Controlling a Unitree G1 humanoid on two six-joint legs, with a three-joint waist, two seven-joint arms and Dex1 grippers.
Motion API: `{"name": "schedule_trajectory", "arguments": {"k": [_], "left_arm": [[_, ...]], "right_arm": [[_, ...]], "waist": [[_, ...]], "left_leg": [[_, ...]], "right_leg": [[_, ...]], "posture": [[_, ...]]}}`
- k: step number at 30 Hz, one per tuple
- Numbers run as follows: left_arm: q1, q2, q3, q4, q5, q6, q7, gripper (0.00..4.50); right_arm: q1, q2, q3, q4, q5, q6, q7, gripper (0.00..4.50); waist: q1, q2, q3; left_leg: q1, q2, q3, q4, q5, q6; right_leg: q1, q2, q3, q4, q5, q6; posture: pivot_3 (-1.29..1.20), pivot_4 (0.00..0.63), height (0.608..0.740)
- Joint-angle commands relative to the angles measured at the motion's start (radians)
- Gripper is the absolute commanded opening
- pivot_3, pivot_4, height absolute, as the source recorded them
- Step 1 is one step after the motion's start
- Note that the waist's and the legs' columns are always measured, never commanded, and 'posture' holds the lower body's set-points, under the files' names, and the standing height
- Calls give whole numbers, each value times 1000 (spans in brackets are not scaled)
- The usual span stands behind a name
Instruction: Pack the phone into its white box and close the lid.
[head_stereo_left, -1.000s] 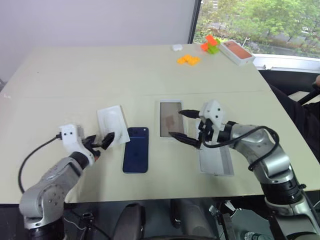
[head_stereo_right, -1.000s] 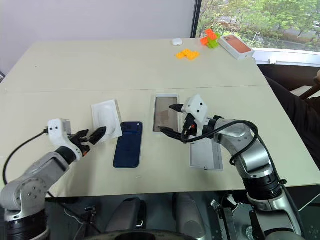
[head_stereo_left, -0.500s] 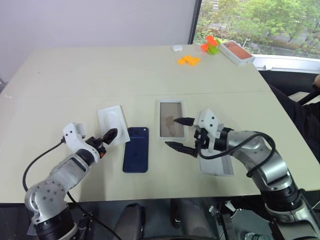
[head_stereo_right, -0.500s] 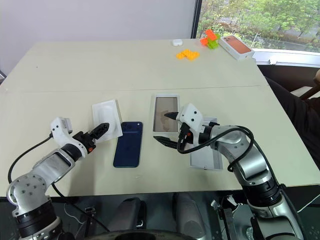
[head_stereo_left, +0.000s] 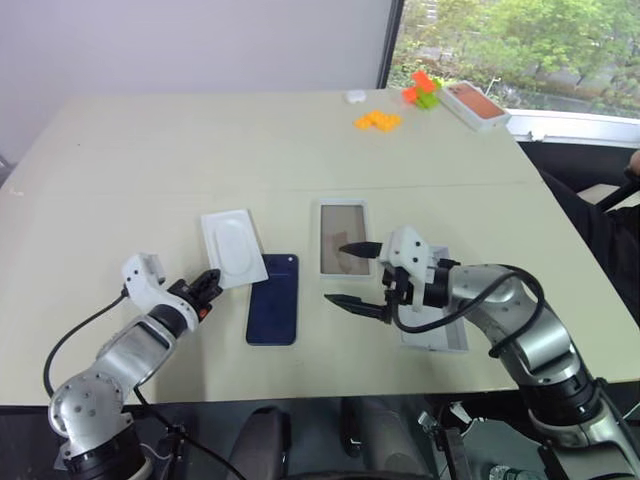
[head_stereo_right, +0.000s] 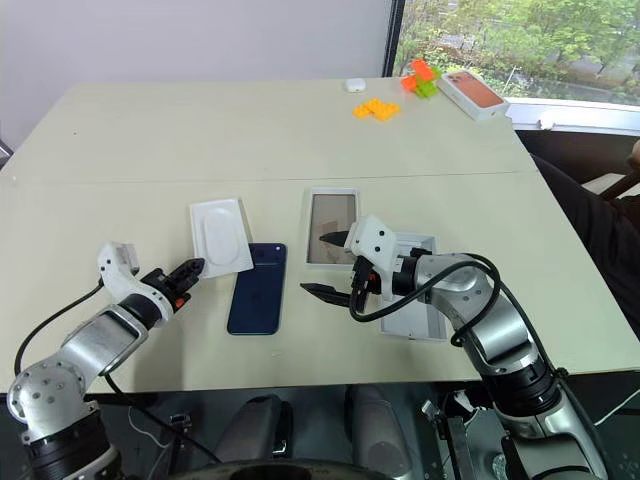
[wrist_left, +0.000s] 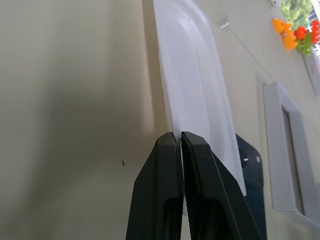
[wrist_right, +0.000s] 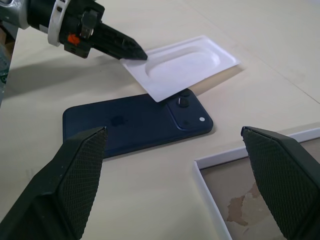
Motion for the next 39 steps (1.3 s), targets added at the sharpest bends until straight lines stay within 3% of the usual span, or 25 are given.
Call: {"name": "schedule_trajectory", "arguments": {"k": [1,6,16,25,39], "left_arm": [[12,5,19,-13,-107,-77,35,161],[37,-9,13,-32,-238,-201,50,73],[22,27,-121,-53,-354,-313,61,73],[-232,1,-480,80,-271,-233,167,73],[-333,-45,-554,159,-188,-221,284,73]], "right_arm": [[-9,2,0,-38,5,-16,3,4500],[-14,3,2,-34,4,-17,5,4500],[-6,-36,-11,-63,6,1,15,4500],[54,-138,-103,-94,12,31,2,4500],[110,-194,-183,-92,4,17,-17,4500]], "waist": [[0,0,0],[2,0,0],[5,0,0],[21,-1,0],[25,-1,0]], "left_leg": [[0,0,0,0,0,0],[0,0,0,0,0,0],[-1,-1,0,0,0,0],[-1,-3,0,1,0,0],[-1,-3,0,0,0,0]], "right_leg": [[0,0,0,0,0,0],[0,0,0,-1,0,-1],[0,-1,0,-1,-2,-3],[2,-1,0,-2,-1,-1],[2,0,1,-2,-1,-2]], "posture": [[0,150,740],[0,150,740],[0,150,740],[0,150,740],[0,150,740]]}}
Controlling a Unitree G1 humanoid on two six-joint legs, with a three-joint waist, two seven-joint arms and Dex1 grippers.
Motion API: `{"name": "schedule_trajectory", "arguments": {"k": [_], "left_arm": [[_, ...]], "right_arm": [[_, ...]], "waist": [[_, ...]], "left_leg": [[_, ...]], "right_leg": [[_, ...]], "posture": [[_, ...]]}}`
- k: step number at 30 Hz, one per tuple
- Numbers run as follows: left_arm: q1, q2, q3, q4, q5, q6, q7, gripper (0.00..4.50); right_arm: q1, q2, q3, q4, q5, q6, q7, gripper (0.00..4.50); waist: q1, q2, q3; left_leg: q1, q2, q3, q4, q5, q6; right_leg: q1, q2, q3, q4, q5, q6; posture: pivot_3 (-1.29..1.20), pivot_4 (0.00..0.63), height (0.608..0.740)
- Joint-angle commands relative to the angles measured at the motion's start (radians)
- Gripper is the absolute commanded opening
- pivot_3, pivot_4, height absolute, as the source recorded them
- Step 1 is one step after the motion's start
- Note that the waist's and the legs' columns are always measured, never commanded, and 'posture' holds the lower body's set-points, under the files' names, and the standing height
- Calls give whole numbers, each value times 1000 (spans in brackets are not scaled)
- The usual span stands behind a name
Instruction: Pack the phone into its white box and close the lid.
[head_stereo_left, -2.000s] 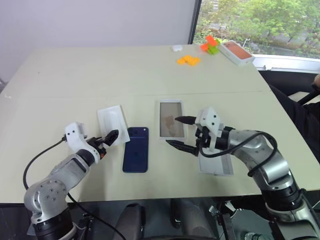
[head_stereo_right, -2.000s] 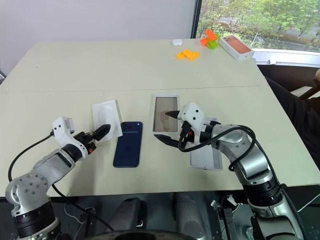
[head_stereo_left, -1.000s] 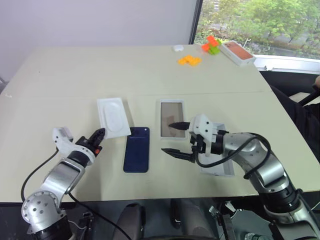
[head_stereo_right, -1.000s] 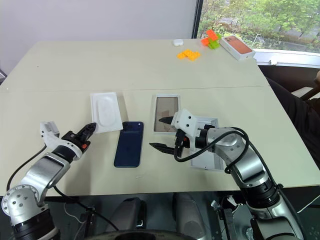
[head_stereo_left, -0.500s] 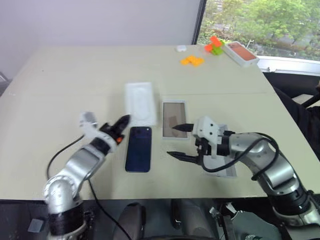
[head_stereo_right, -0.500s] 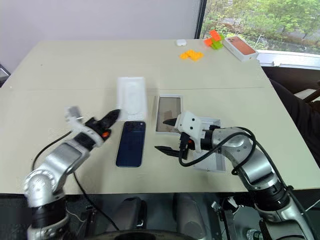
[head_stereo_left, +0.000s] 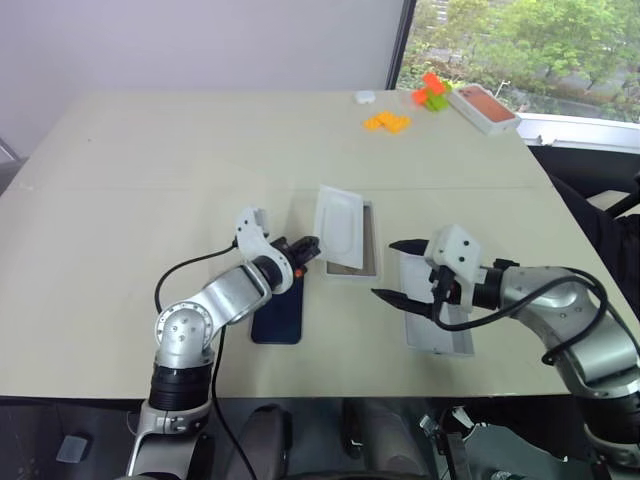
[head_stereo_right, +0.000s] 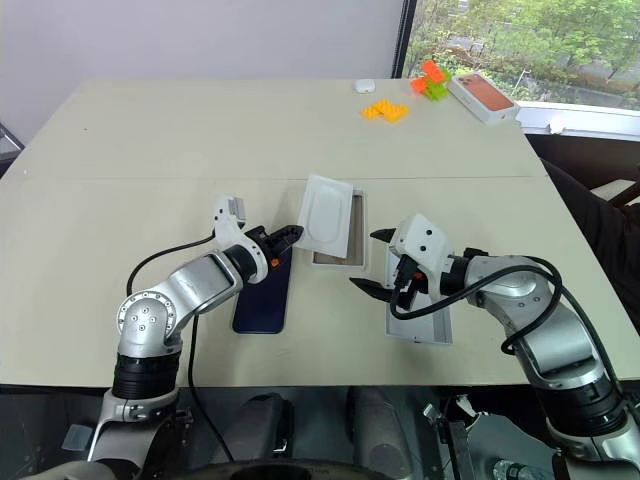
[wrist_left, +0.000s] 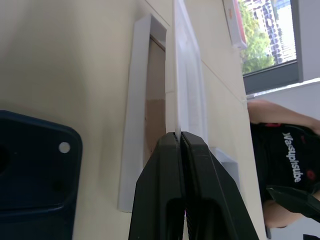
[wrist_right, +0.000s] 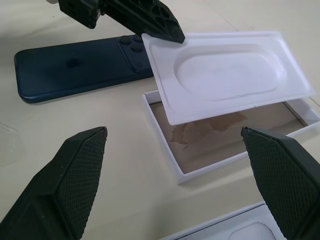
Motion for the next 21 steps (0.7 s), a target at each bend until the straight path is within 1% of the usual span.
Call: {"name": "schedule_trajectory", "arguments": {"k": [1,8,21], "left_arm": [[-26,-18,-13,-20,23,4,15,73],[-51,-32,-24,-18,87,20,20,73],[-56,-73,-18,-23,123,56,30,73]], "right_arm": [[-3,0,-16,-35,2,-14,-9,4500],[-12,15,-4,-44,12,-10,-17,4500],[-12,21,4,-48,14,-9,-20,4500]], "waist": [[0,0,0],[0,0,0],[0,0,0]], "left_leg": [[0,0,0,0,0,0],[0,0,0,0,0,0],[0,0,0,0,0,0]], "right_leg": [[0,0,0,0,0,0],[0,0,0,0,0,0],[0,0,0,0,0,1]], "posture": [[0,150,740],[0,150,740],[0,150,740]]}}
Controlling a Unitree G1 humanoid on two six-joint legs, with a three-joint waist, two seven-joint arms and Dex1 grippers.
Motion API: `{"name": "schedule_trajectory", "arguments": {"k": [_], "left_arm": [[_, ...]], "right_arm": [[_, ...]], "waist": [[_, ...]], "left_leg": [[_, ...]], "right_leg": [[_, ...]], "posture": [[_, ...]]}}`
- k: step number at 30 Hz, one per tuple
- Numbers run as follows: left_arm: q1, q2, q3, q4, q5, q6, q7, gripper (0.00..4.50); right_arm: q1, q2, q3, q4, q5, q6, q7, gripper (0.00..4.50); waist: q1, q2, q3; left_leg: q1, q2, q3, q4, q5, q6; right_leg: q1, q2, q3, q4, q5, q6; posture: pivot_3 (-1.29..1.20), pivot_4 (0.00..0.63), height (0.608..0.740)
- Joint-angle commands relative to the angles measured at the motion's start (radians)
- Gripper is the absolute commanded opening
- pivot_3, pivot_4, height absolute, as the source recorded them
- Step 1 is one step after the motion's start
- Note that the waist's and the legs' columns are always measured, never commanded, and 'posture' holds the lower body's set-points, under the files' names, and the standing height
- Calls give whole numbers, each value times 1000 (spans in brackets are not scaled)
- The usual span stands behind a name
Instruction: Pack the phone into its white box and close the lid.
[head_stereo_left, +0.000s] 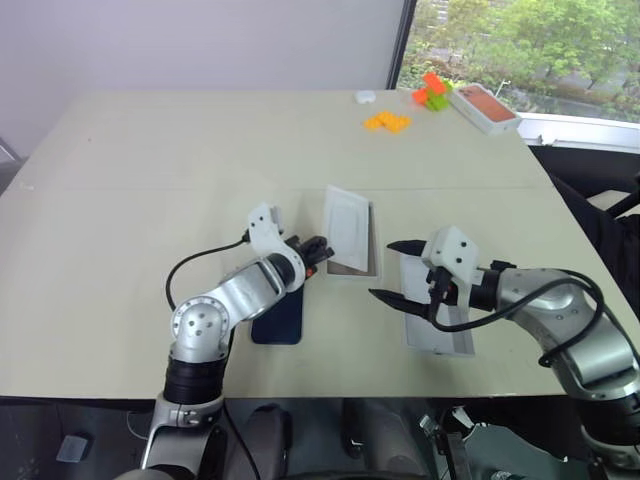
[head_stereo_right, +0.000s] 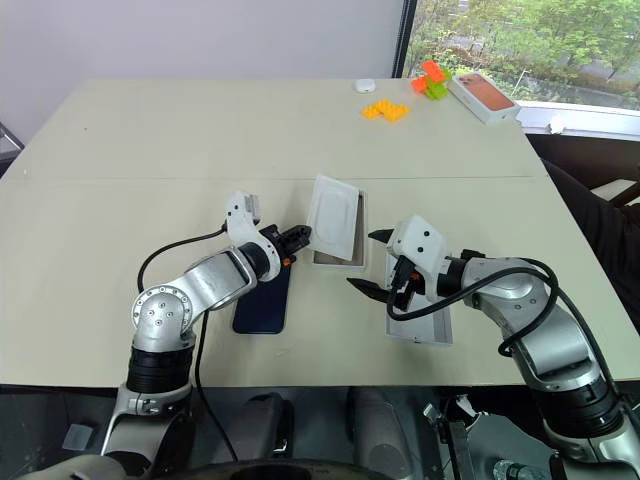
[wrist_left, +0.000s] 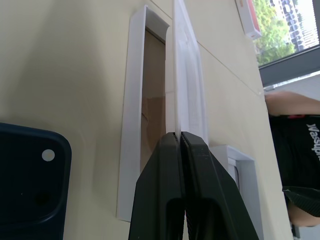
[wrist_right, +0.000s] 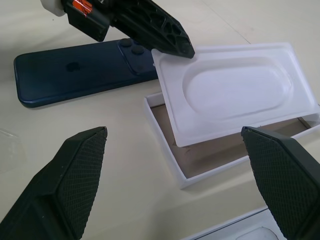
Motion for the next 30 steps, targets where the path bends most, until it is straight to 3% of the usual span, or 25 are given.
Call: {"name": "schedule_trajectory", "arguments": {"k": [1,21,24,28,30], "left_arm": [[-17,-8,-1,-22,10,9,-3,73],[-46,-50,14,21,60,48,-37,73],[-47,-48,13,19,63,57,-35,874],[-40,-46,26,2,57,62,-28,2679],[-31,-41,38,-14,41,64,-20,2679]], "right_arm": [[-12,6,-6,-40,13,-9,0,4500],[-14,13,-6,-34,6,-18,-4,4500],[-14,13,-6,-34,6,-18,-4,4500],[-17,14,-7,-29,4,-20,-4,4500],[-19,15,-6,-24,2,-21,-5,4500]], "waist": [[0,0,0],[0,0,0],[0,0,0],[0,0,0],[-1,0,0]], "left_leg": [[0,0,0,0,0,0],[0,0,0,0,0,0],[0,0,0,0,0,0],[0,0,0,0,0,0],[0,0,0,0,0,0]], "right_leg": [[0,0,0,0,0,0],[0,0,0,0,0,0],[0,0,0,0,0,0],[0,0,0,0,0,0],[0,0,0,0,0,0]], "posture": [[0,150,740],[0,150,740],[0,150,740],[0,150,740],[0,150,740]]}}
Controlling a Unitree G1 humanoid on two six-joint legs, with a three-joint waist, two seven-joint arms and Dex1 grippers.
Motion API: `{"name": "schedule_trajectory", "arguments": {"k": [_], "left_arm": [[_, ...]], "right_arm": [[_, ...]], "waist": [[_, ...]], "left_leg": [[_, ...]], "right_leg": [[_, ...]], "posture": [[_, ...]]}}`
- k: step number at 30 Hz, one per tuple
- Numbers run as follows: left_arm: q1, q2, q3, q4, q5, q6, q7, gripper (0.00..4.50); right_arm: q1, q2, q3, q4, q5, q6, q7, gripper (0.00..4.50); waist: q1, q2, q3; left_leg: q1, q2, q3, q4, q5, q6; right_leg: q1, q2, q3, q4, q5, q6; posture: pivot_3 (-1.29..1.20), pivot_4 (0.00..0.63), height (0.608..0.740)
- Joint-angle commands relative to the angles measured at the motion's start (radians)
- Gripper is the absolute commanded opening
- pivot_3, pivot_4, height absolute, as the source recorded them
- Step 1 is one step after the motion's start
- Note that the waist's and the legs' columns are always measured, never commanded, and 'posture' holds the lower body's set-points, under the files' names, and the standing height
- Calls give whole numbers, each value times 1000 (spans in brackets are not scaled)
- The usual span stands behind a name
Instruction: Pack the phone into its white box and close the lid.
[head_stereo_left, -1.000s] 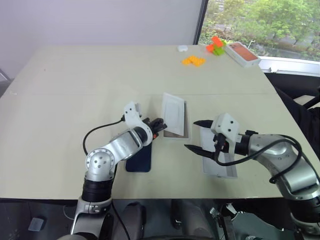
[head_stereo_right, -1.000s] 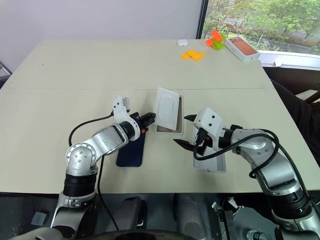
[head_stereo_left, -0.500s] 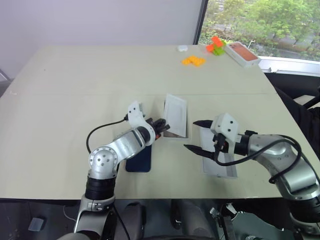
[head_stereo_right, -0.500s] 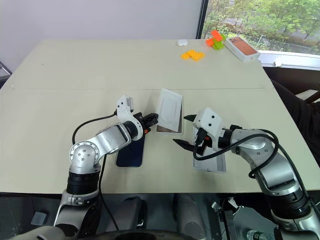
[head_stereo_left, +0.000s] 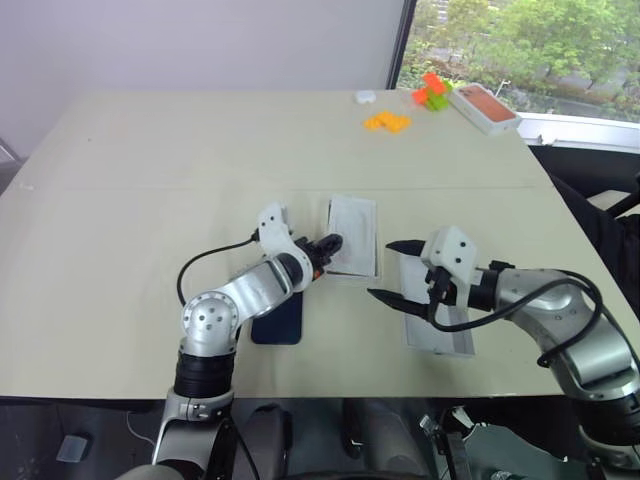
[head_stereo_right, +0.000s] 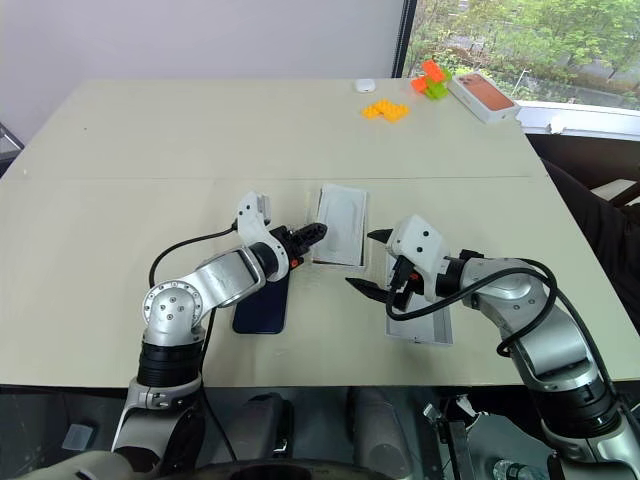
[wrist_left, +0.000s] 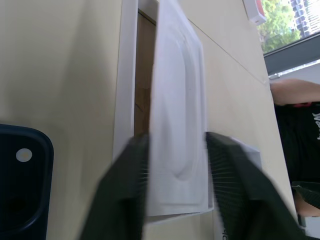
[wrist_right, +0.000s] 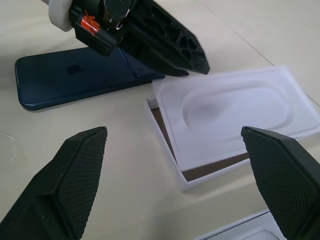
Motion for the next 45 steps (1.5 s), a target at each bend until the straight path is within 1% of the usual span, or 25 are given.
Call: {"name": "schedule_trajectory", "arguments": {"k": [1,3,7,10,13,15,16,19,20,21,23,24,29,33,36,39,45], "left_arm": [[8,7,36,-65,-44,3,6,2679],[25,25,51,-90,-82,10,13,2679],[55,108,82,-157,-214,23,14,2679],[61,185,110,-197,-282,5,-10,2679],[70,303,190,-248,-246,-32,-112,2679],[90,378,239,-239,-166,-67,-194,2734],[107,435,245,-231,-82,-81,-244,2734],[149,538,225,-216,87,-111,-360,2734],[165,556,219,-210,133,-130,-407,2734],[184,580,209,-209,189,-153,-462,2734],[226,617,178,-230,293,-208,-591,2734],[240,625,167,-239,330,-230,-638,2734],[380,689,101,-289,485,-333,-924,2734],[457,697,121,-311,514,-359,-1046,2734],[499,704,126,-339,520,-357,-1111,2734],[515,697,117,-355,531,-346,-1135,2734],[523,667,126,-374,514,-325,-1157,2734]], "right_arm": [[-19,8,-6,-21,2,-21,-4,4500],[-22,10,-5,-17,0,-23,-4,4500],[-37,17,1,0,-3,-27,-2,4500],[-56,28,10,27,-16,-37,-9,4500],[-117,72,22,91,-38,-18,-59,4500],[-169,97,43,146,-64,-5,-86,3967],[-199,113,58,174,-77,2,-97,3652],[-266,154,84,229,-92,28,-117,2268],[-299,175,96,258,-98,46,-129,1826],[-336,195,116,295,-120,60,-146,1252],[-397,226,163,377,-184,78,-188,307],[-412,234,176,400,-201,82,-195,50],[-489,282,253,543,-280,32,-185,50],[-529,313,258,641,-312,-4,-189,50],[-551,334,255,708,-318,-15,-174,50],[-562,337,283,769,-343,-27,-140,50],[-551,330,307,775,-362,-24,-63,50]], "waist": [[0,0,0],[-1,0,0],[-1,0,0],[-1,0,0],[-8,0,0],[-10,0,0],[-11,0,0],[-19,0,0],[-22,0,1],[-23,1,1],[-27,0,1],[-27,1,1],[-26,1,1],[-28,1,1],[-29,1,1],[-28,1,1],[-30,1,1]], "left_leg": [[0,0,0,0,0,0],[0,0,0,0,0,0],[0,1,0,0,0,0],[0,1,-1,0,0,0],[0,1,0,0,0,-1],[1,1,0,0,1,-1],[1,1,0,0,1,-1],[1,1,1,-1,1,-2],[0,1,1,-1,1,-2],[0,1,1,-1,1,-2],[-1,1,1,-1,1,-2],[-1,1,1,-1,1,-2],[-3,1,3,-3,0,-1],[-3,3,3,-3,0,0],[-3,4,3,-3,0,0],[-3,4,3,-3,0,0],[-2,4,2,-3,0,0]], "right_leg": [[0,0,0,0,0,0],[0,0,0,0,0,0],[0,0,0,0,0,0],[0,0,0,1,0,0],[-1,0,0,1,-1,-2],[-1,0,0,1,-1,-2],[-1,1,0,1,-1,-2],[-1,1,0,1,-1,-3],[-1,1,-1,1,-1,-3],[-1,1,-1,0,-1,-3],[-2,0,0,0,-1,-3],[-3,0,0,0,-1,-3],[-5,-1,1,-2,-1,-3],[-5,-1,1,-2,-1,-3],[-5,-1,1,-1,-1,-3],[-5,-1,1,-1,-1,-2],[-5,-1,1,0,1,0]], "posture": [[0,150,740],[0,150,740],[0,150,740],[0,150,740],[0,150,740],[0,150,740],[0,150,740],[0,150,740],[0,150,740],[0,150,740],[0,150,740],[0,150,740],[0,150,740],[0,150,740],[0,150,740],[0,150,740],[0,150,740]]}}
